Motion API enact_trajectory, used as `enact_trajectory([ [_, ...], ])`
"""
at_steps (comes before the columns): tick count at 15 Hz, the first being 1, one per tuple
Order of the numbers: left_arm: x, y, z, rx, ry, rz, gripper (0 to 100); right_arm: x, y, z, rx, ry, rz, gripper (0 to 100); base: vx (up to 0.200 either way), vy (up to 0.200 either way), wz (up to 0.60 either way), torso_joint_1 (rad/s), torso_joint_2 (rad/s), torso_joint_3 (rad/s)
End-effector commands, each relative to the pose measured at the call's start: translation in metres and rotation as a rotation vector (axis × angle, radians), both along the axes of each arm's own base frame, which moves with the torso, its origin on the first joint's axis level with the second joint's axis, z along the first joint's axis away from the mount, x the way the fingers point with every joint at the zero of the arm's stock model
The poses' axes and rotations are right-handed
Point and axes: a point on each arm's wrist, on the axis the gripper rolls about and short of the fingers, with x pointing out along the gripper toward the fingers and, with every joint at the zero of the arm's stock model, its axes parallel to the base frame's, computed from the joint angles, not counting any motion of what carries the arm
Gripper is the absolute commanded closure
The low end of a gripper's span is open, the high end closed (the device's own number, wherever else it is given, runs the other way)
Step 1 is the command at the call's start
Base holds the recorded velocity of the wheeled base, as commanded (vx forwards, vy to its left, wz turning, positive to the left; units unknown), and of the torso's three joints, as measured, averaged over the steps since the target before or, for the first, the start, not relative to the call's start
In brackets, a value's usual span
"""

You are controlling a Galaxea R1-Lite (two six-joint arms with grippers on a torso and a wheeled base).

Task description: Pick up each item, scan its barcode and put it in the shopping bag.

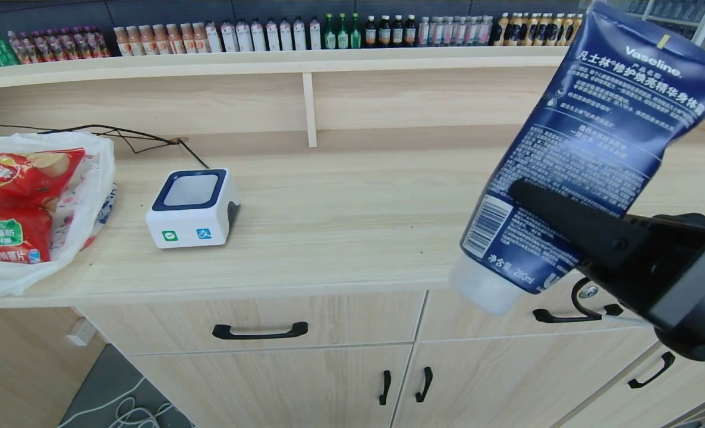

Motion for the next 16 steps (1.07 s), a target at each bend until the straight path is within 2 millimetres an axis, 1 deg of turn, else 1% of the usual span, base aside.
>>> enact_trajectory([
  [1,0.0,0.0,0.0,-0.001,-0.001,0.001,0,-0.001,0.006,-0.003,0.025,0.026,0.088,100,0.0,0.0,0.0,0.0,0.0,0.0],
  [4,0.0,0.0,0.0,-0.001,-0.001,0.001,0,0.006,0.013,-0.003,0.076,0.053,0.145,100,0.0,0.0,0.0,0.0,0.0,0.0],
  [6,0.0,0.0,0.0,-0.001,-0.001,0.001,0,0.012,0.019,-0.011,0.078,0.084,0.156,100,0.0,0.0,0.0,0.0,0.0,0.0],
  [8,0.0,0.0,0.0,-0.001,-0.001,0.001,0,0.008,0.024,-0.012,0.08,0.094,0.19,100,0.0,0.0,0.0,0.0,0.0,0.0],
  [10,0.0,0.0,0.0,-0.001,-0.001,0.001,0,-0.003,0.029,-0.018,0.062,0.116,0.239,100,0.0,0.0,0.0,0.0,0.0,0.0],
  [12,0.0,0.0,0.0,-0.001,-0.001,0.001,0,-0.013,0.031,-0.017,0.063,0.115,0.279,100,0.0,0.0,0.0,0.0,0.0,0.0],
  [16,0.0,0.0,0.0,-0.001,-0.001,0.001,0,-0.018,0.026,-0.015,0.066,0.103,0.278,100,0.0,0.0,0.0,0.0,0.0,0.0],
])
